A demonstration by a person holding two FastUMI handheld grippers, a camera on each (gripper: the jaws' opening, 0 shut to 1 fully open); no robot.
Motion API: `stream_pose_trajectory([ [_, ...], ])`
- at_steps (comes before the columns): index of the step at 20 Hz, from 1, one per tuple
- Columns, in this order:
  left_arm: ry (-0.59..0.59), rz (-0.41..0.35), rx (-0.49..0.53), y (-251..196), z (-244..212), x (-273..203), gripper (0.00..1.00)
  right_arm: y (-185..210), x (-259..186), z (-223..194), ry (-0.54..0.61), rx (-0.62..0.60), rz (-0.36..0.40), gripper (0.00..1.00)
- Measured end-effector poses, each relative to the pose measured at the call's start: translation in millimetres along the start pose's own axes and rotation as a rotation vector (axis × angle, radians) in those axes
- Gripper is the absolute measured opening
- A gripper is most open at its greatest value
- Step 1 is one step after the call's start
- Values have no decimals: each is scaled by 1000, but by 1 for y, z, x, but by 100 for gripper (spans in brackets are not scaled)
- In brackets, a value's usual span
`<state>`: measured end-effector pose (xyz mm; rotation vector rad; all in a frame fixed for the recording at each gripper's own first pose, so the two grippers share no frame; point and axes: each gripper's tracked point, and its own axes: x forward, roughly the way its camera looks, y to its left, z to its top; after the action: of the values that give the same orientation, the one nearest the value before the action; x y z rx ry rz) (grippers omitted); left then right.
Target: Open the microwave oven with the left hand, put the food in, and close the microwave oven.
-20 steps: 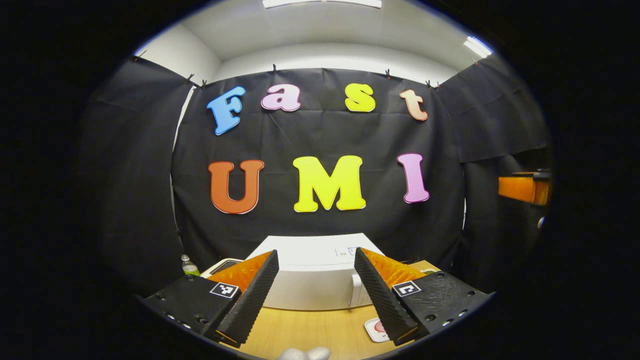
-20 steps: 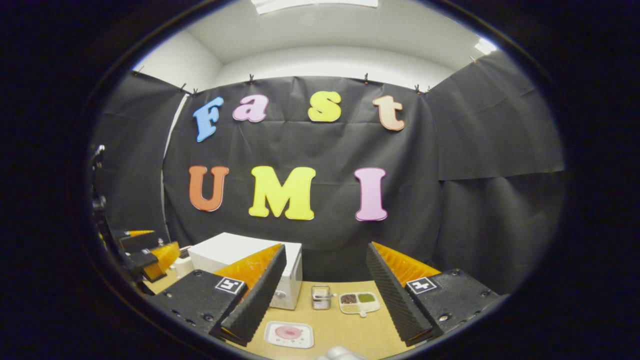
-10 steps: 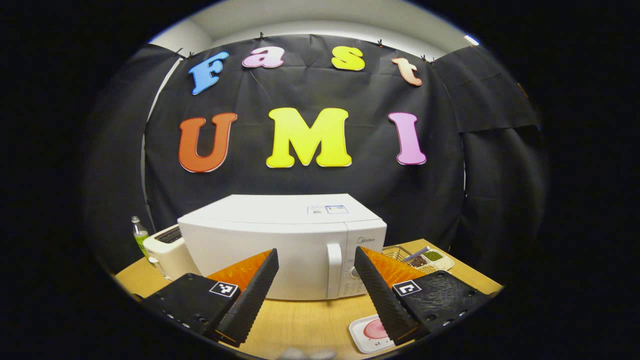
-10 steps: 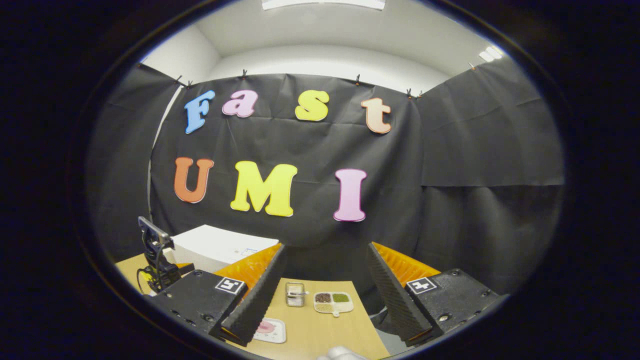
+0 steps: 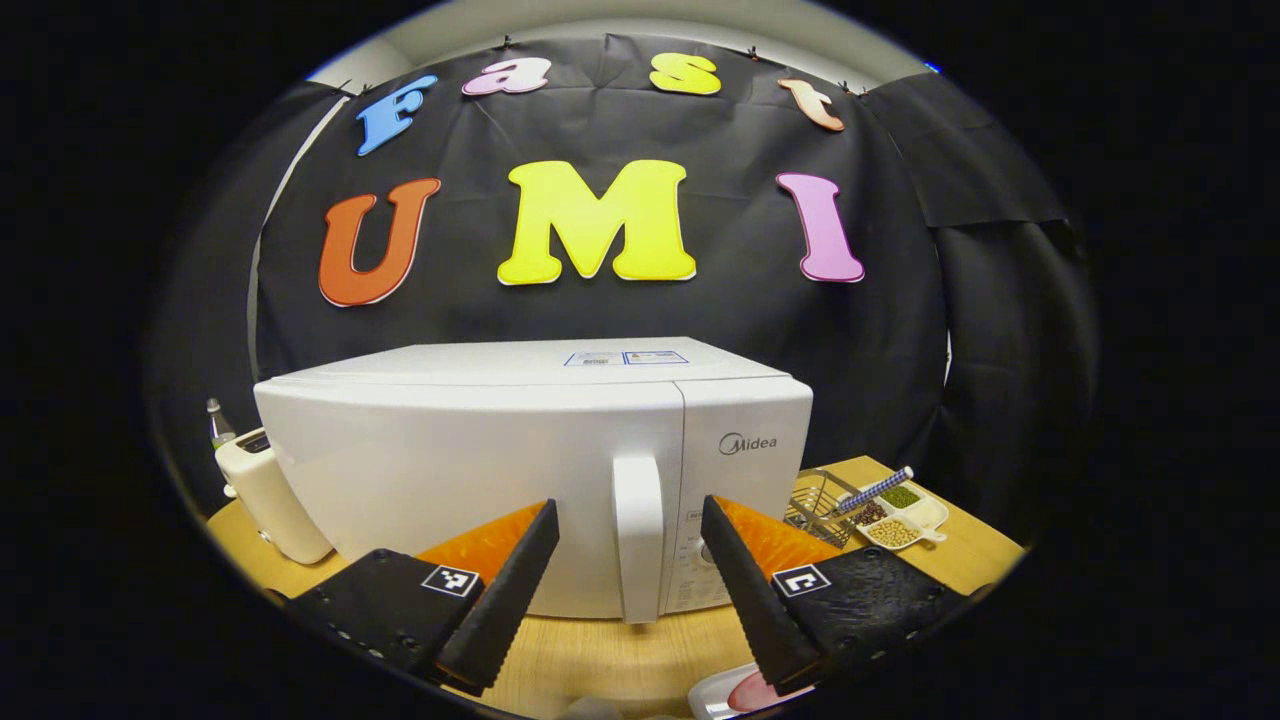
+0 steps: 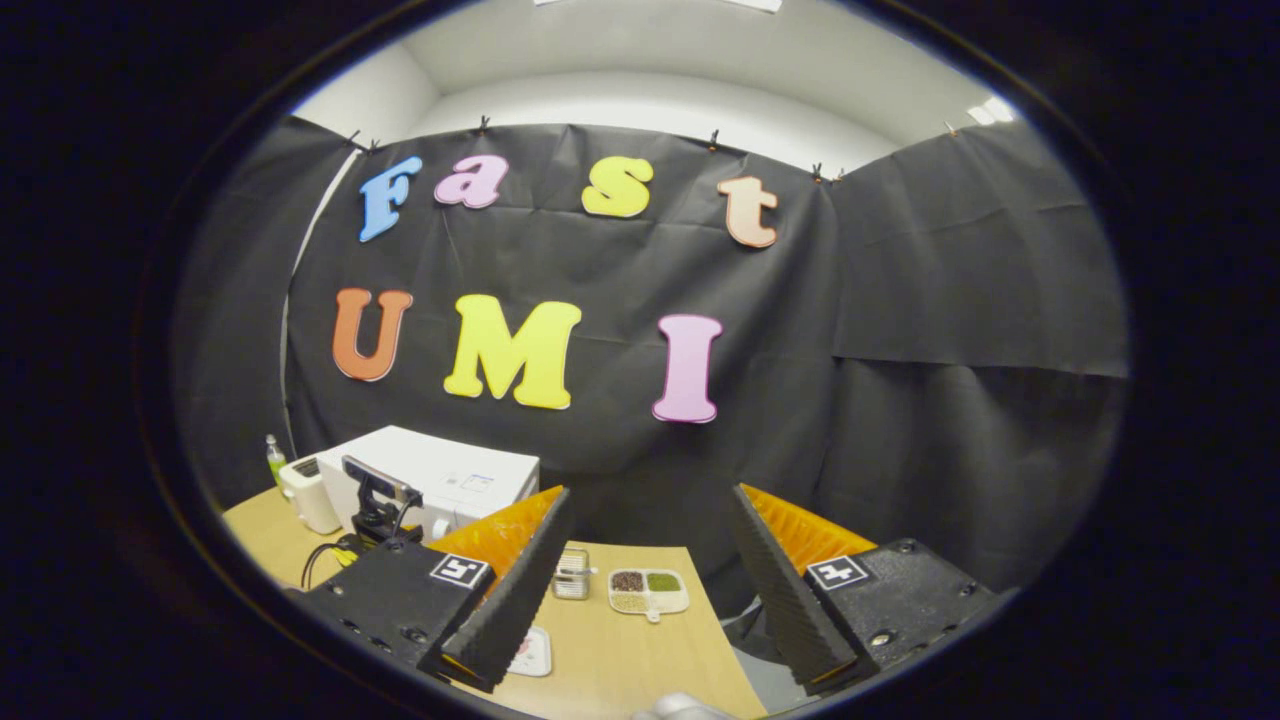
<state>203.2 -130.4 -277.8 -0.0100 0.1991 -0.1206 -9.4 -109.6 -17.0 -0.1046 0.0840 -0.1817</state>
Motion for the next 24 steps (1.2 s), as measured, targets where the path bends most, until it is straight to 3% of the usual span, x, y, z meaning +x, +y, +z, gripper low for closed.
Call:
stream_pose_trajectory([
  [3, 19, 9, 13, -1, -9, 6, 83, -3, 0, -1, 5, -12, -7, 100],
  [4, 28, 7, 18, -2, -12, 7, 79, -3, 0, -3, 10, -12, -9, 96],
  [5, 32, 12, 23, 0, -14, 7, 75, -3, 0, -5, 18, -8, -8, 100],
  [6, 30, 14, 22, 3, -14, 8, 49, -3, -1, -7, 23, -3, -7, 100],
  [7, 35, 3, 7, 3, -15, 8, 51, -3, -2, -8, 28, 1, -9, 100],
  [9, 39, -20, -20, -3, -14, 8, 27, -3, -3, -9, 33, 8, -10, 96],
  [11, 42, -15, -8, -3, -16, 10, 28, -3, -5, -10, 40, 8, -9, 100],
  [14, 44, -7, -18, -3, -16, 9, 21, -1, -9, -10, 40, 4, -11, 100],
  [15, 41, -2, -17, -2, -16, 8, 17, 0, -10, -9, 42, 5, -8, 100],
  [16, 41, 2, -19, -4, -16, 7, 3, 1, -12, -10, 42, 5, -5, 100],
  [17, 42, 3, -17, -3, -15, 7, 11, 1, -13, -10, 42, 2, -5, 100],
  [21, 47, -7, -17, -4, -15, 7, 11, 2, -17, -6, 33, -8, 1, 100],
  [22, 48, -6, -18, -4, -16, 6, 17, 3, -17, -8, 36, -12, 2, 96],
  [23, 47, -6, -24, -3, -16, 6, 8, 3, -18, -7, 34, -13, 4, 100],
  [24, 47, -6, -27, -4, -16, 5, 8, 3, -19, -7, 34, -12, 8, 100],
])
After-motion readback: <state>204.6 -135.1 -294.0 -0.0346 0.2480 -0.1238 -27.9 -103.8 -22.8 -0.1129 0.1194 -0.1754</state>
